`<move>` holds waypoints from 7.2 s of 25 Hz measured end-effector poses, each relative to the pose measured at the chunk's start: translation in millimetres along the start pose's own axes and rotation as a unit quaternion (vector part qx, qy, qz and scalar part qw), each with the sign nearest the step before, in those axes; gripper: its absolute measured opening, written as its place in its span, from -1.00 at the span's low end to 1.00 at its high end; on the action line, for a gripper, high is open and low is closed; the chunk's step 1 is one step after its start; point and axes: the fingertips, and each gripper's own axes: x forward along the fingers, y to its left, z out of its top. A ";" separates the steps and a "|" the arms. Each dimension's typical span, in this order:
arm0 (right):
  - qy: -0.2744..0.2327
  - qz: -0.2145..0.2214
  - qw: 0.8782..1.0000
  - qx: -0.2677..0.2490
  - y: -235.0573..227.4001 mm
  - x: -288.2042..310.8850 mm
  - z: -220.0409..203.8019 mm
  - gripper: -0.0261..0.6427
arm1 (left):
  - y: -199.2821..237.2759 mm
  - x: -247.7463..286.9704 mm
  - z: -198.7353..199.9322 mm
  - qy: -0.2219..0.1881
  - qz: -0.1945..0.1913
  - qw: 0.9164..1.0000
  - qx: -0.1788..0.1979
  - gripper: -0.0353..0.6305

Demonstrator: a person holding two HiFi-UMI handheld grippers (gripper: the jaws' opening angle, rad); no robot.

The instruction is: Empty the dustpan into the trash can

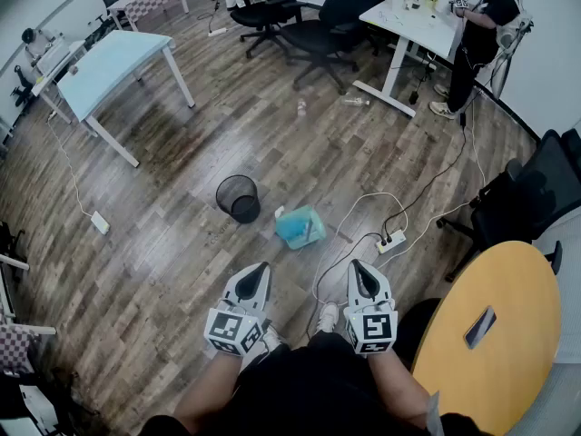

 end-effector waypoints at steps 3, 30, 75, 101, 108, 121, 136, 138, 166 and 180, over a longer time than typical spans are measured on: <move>-0.005 -0.001 1.000 -0.001 -1.9 0.3 3.0 -0.85 | -6.2 5.6 2.5 -0.001 -0.005 1.000 0.003 -0.86; -0.011 0.037 0.999 0.005 -90.8 50.8 -16.8 -0.85 | -31.4 123.9 -13.1 0.049 0.012 0.999 0.014 -0.86; 0.258 0.110 0.960 -0.001 -2.0 270.0 -148.9 -0.40 | 162.8 192.9 -44.8 0.096 0.056 0.992 -0.056 -0.86; 0.445 0.071 0.892 0.046 3.5 322.9 -292.3 -0.19 | 185.2 176.7 -99.0 0.129 0.111 0.981 -0.096 -0.86; 0.430 0.059 0.901 0.025 3.1 328.8 -294.5 -0.60 | 189.2 166.5 -104.7 0.131 0.127 0.978 -0.104 -0.86; 0.415 0.050 0.908 0.003 -8.1 330.4 -288.7 -0.63 | 193.3 159.3 -117.7 0.139 0.139 0.973 -0.117 -0.86; 0.360 0.049 0.932 0.001 -29.3 333.9 -241.2 -0.63 | 191.9 161.7 -117.7 0.142 0.138 0.973 -0.115 -0.86; 0.354 0.048 0.934 0.002 -34.7 331.8 -233.2 -0.63 | 190.2 161.5 -114.0 0.141 0.138 0.974 -0.112 -0.86; 0.219 0.105 0.967 -0.072 -38.0 362.9 -83.0 -0.63 | 222.1 127.8 -49.9 0.077 0.196 0.976 -0.058 -0.86; 0.189 0.158 0.961 -0.129 9.5 383.8 -49.5 -0.63 | 254.5 65.5 -39.5 0.043 0.272 0.958 -0.078 -0.86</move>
